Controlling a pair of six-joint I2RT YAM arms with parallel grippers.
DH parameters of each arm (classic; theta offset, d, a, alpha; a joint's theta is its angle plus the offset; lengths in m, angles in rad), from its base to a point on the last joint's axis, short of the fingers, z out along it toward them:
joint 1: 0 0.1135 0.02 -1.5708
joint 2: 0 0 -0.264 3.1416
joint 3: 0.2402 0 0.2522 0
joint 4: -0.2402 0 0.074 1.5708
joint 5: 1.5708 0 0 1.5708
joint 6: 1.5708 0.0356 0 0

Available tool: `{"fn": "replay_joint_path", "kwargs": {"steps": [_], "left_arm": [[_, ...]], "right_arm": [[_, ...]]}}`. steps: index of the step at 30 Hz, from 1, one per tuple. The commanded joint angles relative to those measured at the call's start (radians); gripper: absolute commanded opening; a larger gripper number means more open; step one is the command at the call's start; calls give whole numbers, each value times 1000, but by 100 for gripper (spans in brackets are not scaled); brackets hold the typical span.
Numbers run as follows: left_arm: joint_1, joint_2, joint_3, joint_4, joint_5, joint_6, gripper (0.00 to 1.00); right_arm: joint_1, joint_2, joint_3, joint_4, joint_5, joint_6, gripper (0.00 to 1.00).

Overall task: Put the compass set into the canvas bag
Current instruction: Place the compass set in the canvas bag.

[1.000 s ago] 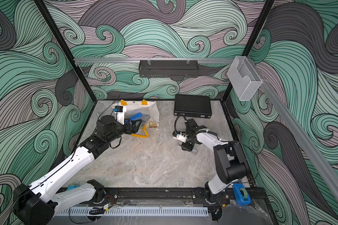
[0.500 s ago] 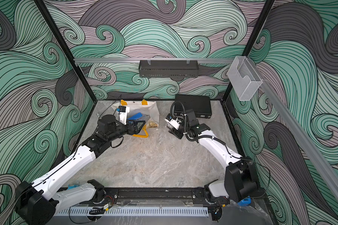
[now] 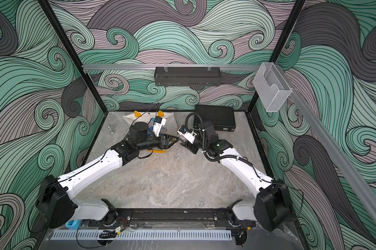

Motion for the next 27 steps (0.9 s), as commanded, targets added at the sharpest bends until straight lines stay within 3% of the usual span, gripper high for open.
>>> {"fn": "replay_joint_path", "kwargs": {"steps": [1, 15, 20, 27], "left_arm": [[-18, 31, 49, 0, -2, 3, 56], [-44, 125, 111, 15, -54, -2, 31], [-45, 134, 115, 38, -52, -5, 27], [-47, 149, 123, 39, -52, -9, 12]], "right_arm": [[6, -26, 5, 38, -8, 20, 33], [17, -47, -15, 49, -41, 39, 33], [28, -40, -7, 27, -16, 23, 34], [39, -29, -6, 41, 1, 22, 35]]}}
